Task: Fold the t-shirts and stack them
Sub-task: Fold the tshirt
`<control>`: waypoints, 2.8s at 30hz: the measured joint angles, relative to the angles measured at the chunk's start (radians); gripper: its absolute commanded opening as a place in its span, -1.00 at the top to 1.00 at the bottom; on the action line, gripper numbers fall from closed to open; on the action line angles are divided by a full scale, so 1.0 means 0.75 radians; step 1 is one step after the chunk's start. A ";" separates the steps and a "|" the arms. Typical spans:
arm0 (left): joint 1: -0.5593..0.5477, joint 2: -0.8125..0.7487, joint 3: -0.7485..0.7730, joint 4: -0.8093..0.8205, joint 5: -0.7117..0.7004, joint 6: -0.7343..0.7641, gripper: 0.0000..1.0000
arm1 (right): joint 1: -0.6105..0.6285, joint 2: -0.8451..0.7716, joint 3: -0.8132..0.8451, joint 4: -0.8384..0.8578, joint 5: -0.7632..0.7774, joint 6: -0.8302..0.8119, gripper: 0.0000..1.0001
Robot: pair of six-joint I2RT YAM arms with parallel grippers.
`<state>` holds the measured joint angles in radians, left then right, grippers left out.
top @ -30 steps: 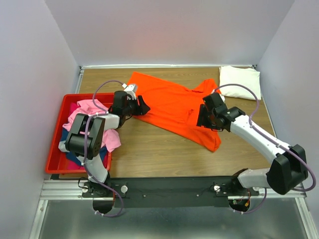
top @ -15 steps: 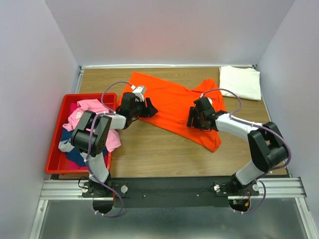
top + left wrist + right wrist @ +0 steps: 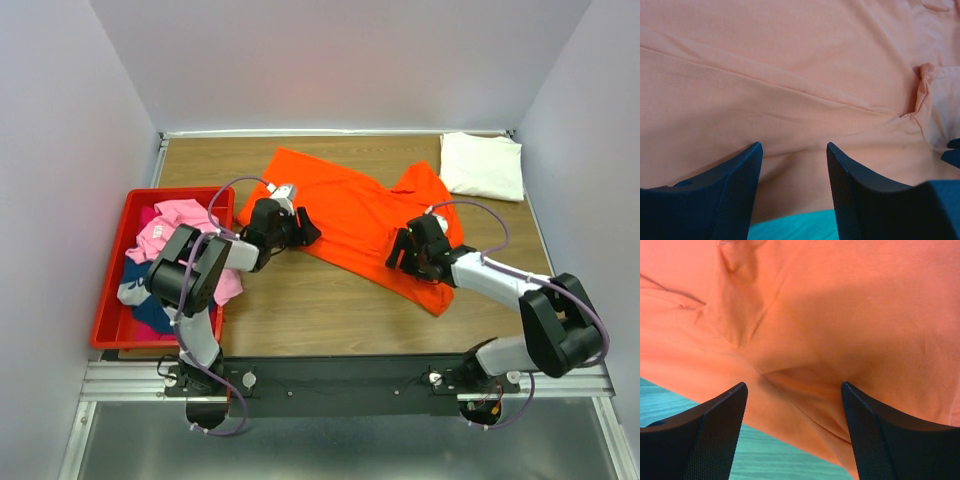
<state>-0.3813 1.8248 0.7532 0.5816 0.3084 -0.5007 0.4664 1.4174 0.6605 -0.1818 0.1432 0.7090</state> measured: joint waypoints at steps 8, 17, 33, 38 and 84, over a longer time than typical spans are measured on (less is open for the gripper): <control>-0.098 -0.153 -0.218 0.078 -0.091 -0.075 -0.25 | -0.014 -0.233 -0.093 -0.247 0.070 0.114 -0.85; -0.231 -0.404 -0.473 0.071 -0.154 -0.178 -0.27 | -0.020 -0.580 -0.124 -0.497 0.143 0.175 -0.87; -0.207 -0.654 -0.448 -0.182 -0.338 -0.141 -0.45 | -0.022 -0.344 0.082 -0.420 0.043 0.038 -0.88; -0.183 -0.535 -0.447 -0.173 -0.355 -0.126 -0.44 | -0.022 -0.214 0.035 -0.338 0.020 0.030 -0.92; -0.559 -1.093 -0.794 -0.257 -0.408 -0.470 -0.44 | -0.712 -0.625 -0.117 -0.380 -0.069 0.052 -0.95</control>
<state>-0.8009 1.0054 0.1577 0.3885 0.0021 -0.8532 -0.0677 0.9485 0.5724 -0.4667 0.0917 0.7483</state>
